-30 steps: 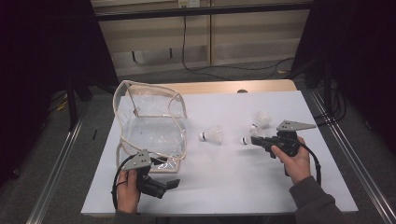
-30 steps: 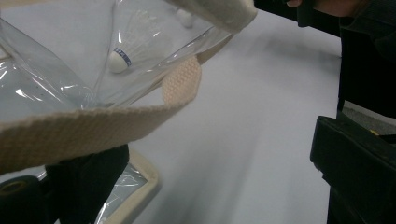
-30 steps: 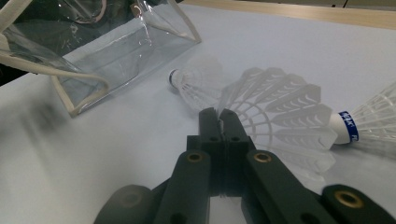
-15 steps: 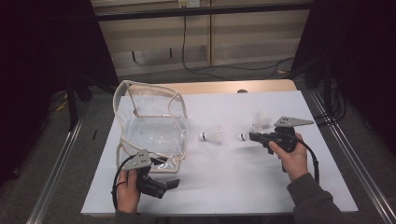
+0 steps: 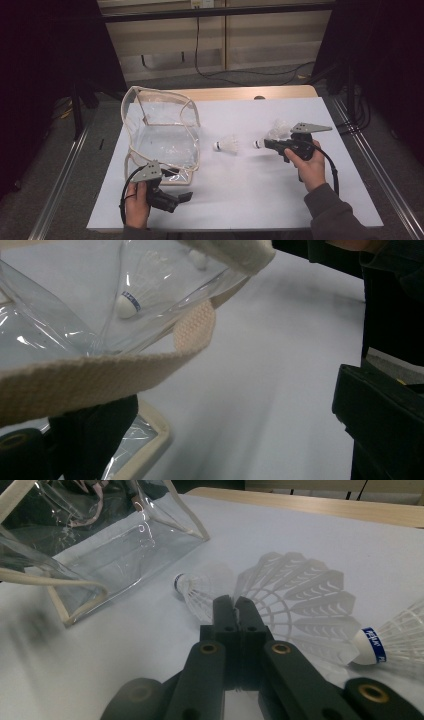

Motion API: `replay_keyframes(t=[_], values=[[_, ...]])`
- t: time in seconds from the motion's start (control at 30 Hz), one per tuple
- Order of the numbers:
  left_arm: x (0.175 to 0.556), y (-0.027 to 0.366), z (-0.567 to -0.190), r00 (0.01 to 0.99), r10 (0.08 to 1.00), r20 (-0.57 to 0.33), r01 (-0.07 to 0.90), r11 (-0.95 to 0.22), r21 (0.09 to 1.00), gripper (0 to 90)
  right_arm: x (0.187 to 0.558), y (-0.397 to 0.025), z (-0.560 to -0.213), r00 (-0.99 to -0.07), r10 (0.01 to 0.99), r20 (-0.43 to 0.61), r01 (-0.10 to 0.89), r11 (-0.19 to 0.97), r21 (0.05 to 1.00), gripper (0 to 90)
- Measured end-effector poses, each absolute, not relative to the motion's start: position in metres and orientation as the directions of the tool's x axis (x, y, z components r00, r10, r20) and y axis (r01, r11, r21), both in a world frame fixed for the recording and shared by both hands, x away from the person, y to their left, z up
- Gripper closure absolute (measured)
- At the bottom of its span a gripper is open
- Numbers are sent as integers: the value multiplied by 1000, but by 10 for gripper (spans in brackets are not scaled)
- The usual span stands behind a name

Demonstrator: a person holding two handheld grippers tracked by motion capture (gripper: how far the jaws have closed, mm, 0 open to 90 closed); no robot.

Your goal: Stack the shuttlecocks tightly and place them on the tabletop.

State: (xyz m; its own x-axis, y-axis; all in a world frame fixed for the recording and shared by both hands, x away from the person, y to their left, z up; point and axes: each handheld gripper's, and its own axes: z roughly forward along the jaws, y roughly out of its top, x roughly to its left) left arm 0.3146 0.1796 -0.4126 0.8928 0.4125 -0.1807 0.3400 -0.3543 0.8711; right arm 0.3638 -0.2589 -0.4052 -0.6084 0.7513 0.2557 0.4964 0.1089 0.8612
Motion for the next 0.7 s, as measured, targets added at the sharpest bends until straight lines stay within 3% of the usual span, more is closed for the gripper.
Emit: replay_keyframes(t=[0.7], values=[[315, 179, -413, 893, 412, -181, 340, -354, 871, 47, 372, -253, -410, -598, 762, 251, 495, 104, 863, 899]])
